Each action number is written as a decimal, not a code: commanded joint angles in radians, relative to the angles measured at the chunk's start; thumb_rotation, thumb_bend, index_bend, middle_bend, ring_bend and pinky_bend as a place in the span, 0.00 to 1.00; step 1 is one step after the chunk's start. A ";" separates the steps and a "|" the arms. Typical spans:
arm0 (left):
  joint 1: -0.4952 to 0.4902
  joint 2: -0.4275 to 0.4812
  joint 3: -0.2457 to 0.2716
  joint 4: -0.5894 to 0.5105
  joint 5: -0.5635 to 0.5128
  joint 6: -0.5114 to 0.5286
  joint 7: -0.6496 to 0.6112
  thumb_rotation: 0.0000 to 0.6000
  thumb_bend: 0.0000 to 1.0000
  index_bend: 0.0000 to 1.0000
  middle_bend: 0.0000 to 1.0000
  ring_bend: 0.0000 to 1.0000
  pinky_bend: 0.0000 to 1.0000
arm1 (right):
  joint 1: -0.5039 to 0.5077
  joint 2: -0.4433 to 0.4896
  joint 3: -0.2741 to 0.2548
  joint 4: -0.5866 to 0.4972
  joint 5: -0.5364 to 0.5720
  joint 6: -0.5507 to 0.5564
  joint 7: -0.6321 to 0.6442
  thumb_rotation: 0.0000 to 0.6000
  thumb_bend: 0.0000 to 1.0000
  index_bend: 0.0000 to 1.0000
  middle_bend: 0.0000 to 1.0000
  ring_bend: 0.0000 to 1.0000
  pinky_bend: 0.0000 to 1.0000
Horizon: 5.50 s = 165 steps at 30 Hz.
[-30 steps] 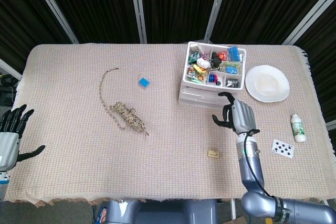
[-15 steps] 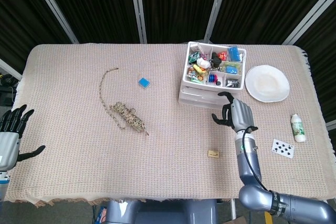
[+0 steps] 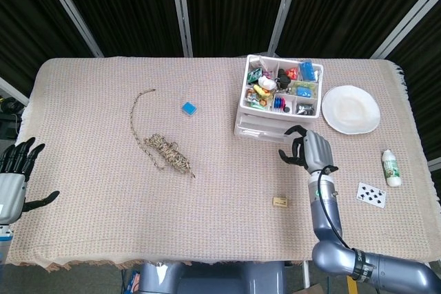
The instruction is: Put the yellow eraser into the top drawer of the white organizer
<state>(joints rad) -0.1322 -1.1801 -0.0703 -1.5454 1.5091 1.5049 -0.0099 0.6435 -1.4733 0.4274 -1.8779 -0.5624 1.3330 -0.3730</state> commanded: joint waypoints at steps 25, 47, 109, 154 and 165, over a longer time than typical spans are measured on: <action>0.000 0.000 0.001 0.002 0.005 0.003 -0.003 1.00 0.00 0.09 0.00 0.00 0.00 | -0.091 0.023 -0.082 -0.148 -0.132 0.072 0.053 1.00 0.20 0.41 0.80 0.76 0.68; 0.000 0.001 0.002 0.003 0.006 0.002 -0.009 1.00 0.00 0.09 0.00 0.00 0.00 | -0.162 0.080 -0.153 -0.298 -0.324 0.135 0.051 1.00 0.16 0.18 0.78 0.75 0.68; -0.001 0.006 0.003 -0.005 0.004 -0.003 -0.022 1.00 0.00 0.09 0.00 0.00 0.00 | -0.344 -0.177 -0.368 0.209 -0.638 -0.005 0.020 1.00 0.13 0.41 0.82 0.78 0.68; -0.001 0.007 0.003 -0.007 0.000 -0.006 -0.023 1.00 0.00 0.10 0.00 0.00 0.00 | -0.351 -0.267 -0.323 0.365 -0.538 -0.078 -0.008 1.00 0.22 0.51 0.82 0.78 0.68; -0.001 0.007 0.003 -0.007 0.000 -0.006 -0.028 1.00 0.00 0.10 0.00 0.00 0.00 | -0.373 -0.248 -0.297 0.306 -0.614 -0.003 0.066 1.00 0.23 0.59 0.82 0.79 0.68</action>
<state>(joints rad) -0.1329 -1.1729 -0.0674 -1.5527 1.5091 1.4986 -0.0382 0.2784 -1.7300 0.1209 -1.5537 -1.1635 1.3155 -0.3238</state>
